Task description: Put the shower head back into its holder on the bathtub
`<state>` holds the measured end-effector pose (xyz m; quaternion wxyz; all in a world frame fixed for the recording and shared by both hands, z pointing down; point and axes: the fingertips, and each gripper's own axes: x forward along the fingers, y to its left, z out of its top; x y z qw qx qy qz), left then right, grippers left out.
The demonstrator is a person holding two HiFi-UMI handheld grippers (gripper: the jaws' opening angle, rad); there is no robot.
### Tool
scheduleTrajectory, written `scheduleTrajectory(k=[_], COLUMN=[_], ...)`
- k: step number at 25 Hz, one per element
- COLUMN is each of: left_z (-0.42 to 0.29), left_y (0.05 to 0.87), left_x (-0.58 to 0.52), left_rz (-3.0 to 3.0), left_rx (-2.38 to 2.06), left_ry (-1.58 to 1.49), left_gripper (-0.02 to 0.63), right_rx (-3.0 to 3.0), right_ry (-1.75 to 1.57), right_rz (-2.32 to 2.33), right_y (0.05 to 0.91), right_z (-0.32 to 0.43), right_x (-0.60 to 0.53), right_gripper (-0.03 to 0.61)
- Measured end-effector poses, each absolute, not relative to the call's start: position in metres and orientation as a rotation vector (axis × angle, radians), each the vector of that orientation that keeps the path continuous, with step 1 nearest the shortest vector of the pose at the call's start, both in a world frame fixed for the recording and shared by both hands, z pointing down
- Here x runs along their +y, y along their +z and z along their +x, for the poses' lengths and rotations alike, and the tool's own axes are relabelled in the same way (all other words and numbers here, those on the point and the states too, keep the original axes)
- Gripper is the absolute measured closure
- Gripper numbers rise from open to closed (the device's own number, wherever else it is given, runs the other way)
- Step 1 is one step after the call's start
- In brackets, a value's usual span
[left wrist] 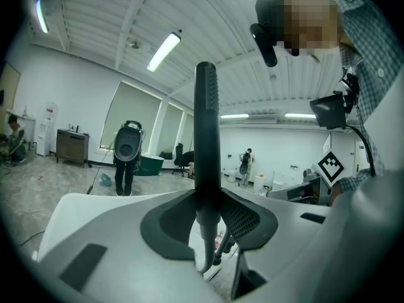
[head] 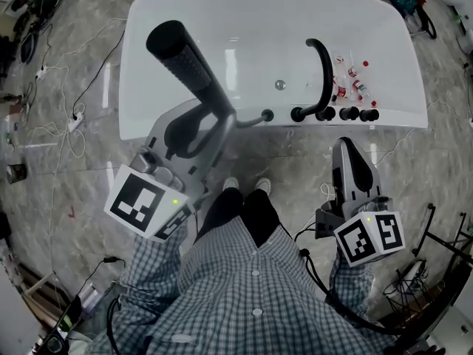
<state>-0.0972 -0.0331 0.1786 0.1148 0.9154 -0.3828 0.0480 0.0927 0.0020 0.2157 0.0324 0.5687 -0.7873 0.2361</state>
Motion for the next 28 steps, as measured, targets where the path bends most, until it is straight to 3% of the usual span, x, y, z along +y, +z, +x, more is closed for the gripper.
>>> scheduleTrajectory(k=[28], left_z=[-0.072], left_y=[0.256], left_x=[-0.072], left_rz=[2.658], left_rx=[-1.07], left_ry=[0.237], left_gripper=[0.492], right_rx=[-2.28], right_ry=[0.887], right_rz=[1.707], right_y=[0.302], right_z=[0.104], right_x=[-0.004], right_gripper=[0.551])
